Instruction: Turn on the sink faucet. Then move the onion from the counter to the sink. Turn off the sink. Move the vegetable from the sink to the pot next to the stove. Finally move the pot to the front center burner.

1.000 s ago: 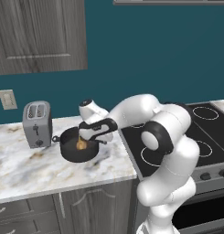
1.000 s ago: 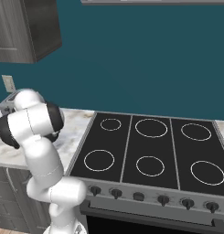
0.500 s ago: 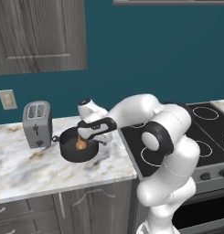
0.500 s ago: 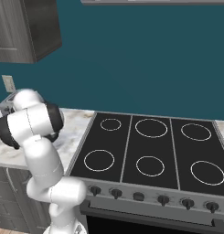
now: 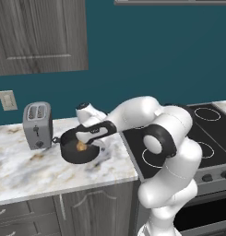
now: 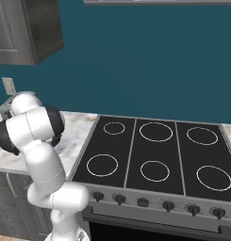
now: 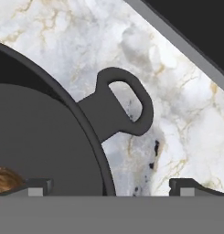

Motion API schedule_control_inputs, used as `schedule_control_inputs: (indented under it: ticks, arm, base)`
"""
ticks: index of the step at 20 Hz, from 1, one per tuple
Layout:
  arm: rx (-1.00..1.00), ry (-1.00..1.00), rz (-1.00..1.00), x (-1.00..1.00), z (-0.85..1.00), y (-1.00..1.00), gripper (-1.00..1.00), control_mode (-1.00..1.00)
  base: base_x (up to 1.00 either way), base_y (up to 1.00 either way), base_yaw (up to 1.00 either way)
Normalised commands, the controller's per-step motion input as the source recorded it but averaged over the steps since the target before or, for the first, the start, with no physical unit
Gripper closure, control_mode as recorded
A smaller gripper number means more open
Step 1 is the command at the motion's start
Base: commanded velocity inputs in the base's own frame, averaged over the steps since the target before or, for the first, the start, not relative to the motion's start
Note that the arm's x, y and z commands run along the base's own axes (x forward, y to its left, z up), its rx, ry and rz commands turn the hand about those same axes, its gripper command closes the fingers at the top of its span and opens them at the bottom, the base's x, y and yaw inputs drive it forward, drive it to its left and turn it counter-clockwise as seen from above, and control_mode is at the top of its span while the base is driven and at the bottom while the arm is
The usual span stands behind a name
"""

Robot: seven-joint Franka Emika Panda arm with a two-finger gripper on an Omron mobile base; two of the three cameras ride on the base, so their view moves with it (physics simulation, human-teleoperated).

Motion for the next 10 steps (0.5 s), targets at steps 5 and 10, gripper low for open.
schedule_control_inputs:
  ticks: [5,10]
  arm:
    - [0.0,0.0,-0.04,0.0,-0.23,0.14,-1.0,-1.0]
    - [0.0,0.0,-0.02,0.0,-0.28,0.16,1.0,-1.0]
  base:
    - [0.0,0.0,0.0]
    - [0.0,0.0,0.0]
